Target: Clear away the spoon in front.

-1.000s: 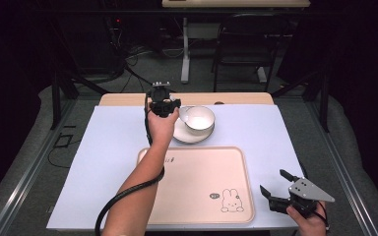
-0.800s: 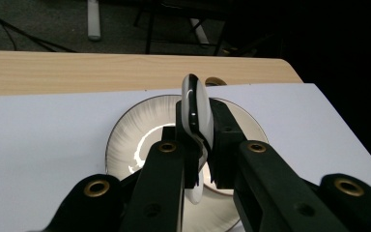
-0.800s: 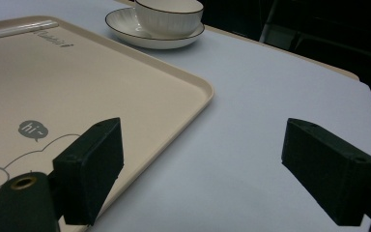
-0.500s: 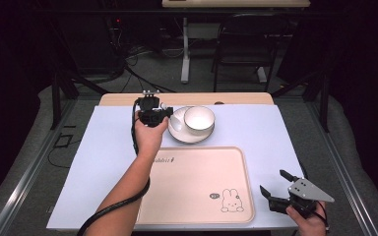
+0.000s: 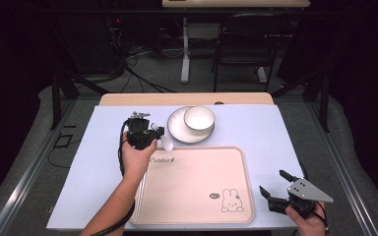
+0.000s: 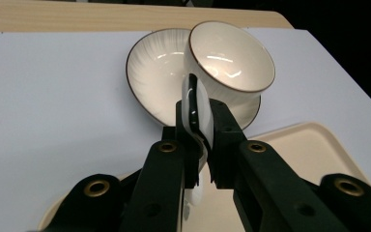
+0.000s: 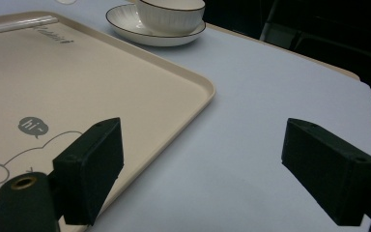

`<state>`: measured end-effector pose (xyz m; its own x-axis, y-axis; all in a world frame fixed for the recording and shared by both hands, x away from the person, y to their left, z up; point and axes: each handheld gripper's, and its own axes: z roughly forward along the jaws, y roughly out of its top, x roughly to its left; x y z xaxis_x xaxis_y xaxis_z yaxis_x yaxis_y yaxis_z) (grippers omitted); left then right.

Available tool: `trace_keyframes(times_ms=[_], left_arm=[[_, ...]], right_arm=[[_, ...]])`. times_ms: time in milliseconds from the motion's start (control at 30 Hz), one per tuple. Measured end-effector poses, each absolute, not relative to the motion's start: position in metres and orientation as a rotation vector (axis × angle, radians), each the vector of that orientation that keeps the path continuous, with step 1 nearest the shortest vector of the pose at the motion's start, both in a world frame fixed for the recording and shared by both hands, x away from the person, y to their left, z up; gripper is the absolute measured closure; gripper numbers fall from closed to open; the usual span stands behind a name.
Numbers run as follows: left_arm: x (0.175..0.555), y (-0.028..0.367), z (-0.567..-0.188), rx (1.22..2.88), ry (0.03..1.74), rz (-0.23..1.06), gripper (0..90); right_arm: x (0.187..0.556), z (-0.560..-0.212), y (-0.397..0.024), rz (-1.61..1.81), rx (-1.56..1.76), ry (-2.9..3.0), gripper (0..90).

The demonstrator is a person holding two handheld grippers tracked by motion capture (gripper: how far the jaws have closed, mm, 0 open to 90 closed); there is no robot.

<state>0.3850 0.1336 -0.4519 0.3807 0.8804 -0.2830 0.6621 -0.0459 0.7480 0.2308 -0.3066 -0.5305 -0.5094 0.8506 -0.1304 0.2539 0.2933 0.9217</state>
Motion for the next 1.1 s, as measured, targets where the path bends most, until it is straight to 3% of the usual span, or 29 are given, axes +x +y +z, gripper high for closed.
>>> trace_keyframes(times_ms=[1100], left_arm=[[0.289, 0.178, -0.487, 1.856, 1.329, 0.234, 84.7]], right_arm=[[0.230, -0.531, -0.305, 1.200, 0.976, 1.939, 14.5]])
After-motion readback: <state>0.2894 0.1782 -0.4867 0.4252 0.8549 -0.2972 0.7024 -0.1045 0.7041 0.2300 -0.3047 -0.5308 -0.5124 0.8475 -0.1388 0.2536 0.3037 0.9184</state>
